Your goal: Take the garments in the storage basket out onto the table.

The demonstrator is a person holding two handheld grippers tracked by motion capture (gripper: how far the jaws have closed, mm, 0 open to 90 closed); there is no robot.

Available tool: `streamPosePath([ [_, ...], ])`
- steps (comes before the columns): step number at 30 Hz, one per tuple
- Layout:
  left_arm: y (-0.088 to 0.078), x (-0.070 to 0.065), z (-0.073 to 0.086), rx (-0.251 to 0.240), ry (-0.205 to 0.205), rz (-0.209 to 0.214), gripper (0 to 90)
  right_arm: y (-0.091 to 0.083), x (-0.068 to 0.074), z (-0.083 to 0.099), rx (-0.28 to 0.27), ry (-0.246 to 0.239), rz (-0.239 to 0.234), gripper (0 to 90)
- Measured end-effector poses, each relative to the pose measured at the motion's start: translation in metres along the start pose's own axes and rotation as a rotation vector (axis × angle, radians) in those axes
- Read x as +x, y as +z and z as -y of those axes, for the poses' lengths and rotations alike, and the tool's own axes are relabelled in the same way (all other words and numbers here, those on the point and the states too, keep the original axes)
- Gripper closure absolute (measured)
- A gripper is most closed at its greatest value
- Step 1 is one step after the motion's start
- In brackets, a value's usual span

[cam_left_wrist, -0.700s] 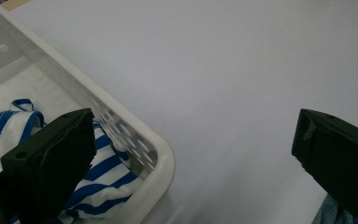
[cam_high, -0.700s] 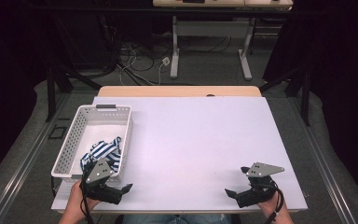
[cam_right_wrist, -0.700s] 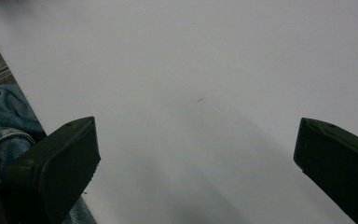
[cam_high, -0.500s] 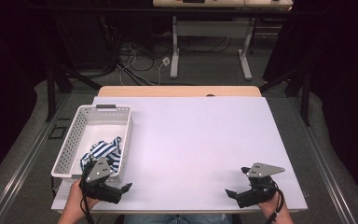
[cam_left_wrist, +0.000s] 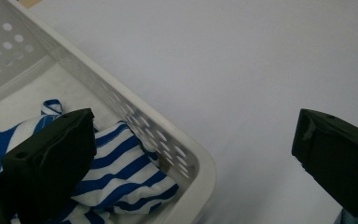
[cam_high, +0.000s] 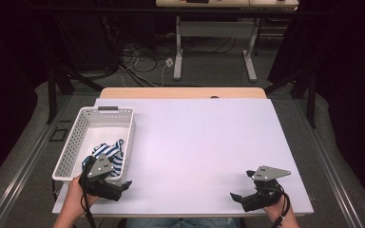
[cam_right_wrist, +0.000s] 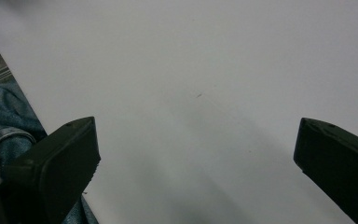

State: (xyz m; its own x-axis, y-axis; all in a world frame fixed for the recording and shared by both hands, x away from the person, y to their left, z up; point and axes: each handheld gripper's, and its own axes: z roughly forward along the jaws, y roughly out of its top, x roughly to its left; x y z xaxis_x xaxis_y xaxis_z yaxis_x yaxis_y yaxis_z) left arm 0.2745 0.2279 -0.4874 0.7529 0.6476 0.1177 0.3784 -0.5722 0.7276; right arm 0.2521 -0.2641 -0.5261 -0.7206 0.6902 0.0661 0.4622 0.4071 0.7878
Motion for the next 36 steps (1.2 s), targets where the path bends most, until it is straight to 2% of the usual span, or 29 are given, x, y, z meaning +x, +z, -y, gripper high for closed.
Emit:
streamPosePath([
  [4, -0.002, 0.006, -0.004, 0.004, 0.003, -0.015, 0.0, 0.0, 0.0, -0.001, 0.01, -0.005, -0.001, 0.0],
  [5, -0.004, 0.008, -0.004, 0.004, -0.015, -0.018, 0.0, 0.001, 0.0, 0.0, 0.006, -0.004, 0.002, 0.0],
  [10, -0.007, 0.018, -0.006, 0.02, -0.03, -0.031, 0.0, 0.002, 0.001, -0.001, 0.009, -0.003, -0.004, 0.0],
  [15, -0.006, 0.024, -0.007, 0.031, -0.047, -0.038, 0.0, 0.002, 0.001, -0.001, 0.011, -0.004, -0.003, 0.0],
  [22, -0.003, 0.038, -0.009, 0.077, -0.069, -0.054, 0.0, 0.003, 0.002, -0.001, 0.017, -0.011, 0.002, 0.0],
  [26, -0.002, 0.042, -0.01, 0.08, -0.074, -0.06, 0.0, 0.003, 0.001, -0.001, 0.018, -0.01, -0.003, 0.0],
  [28, -0.001, 0.045, -0.011, 0.092, -0.076, -0.064, 0.0, 0.004, 0.002, -0.001, 0.001, -0.004, -0.005, 0.0],
  [30, 0.002, 0.05, -0.012, 0.106, -0.084, -0.068, 0.0, 0.003, 0.002, 0.0, 0.02, 0.001, -0.002, 0.0],
  [36, 0.006, 0.057, -0.015, 0.133, -0.096, -0.071, 0.0, 0.003, 0.002, -0.001, 0.019, 0.001, 0.004, 0.0],
])
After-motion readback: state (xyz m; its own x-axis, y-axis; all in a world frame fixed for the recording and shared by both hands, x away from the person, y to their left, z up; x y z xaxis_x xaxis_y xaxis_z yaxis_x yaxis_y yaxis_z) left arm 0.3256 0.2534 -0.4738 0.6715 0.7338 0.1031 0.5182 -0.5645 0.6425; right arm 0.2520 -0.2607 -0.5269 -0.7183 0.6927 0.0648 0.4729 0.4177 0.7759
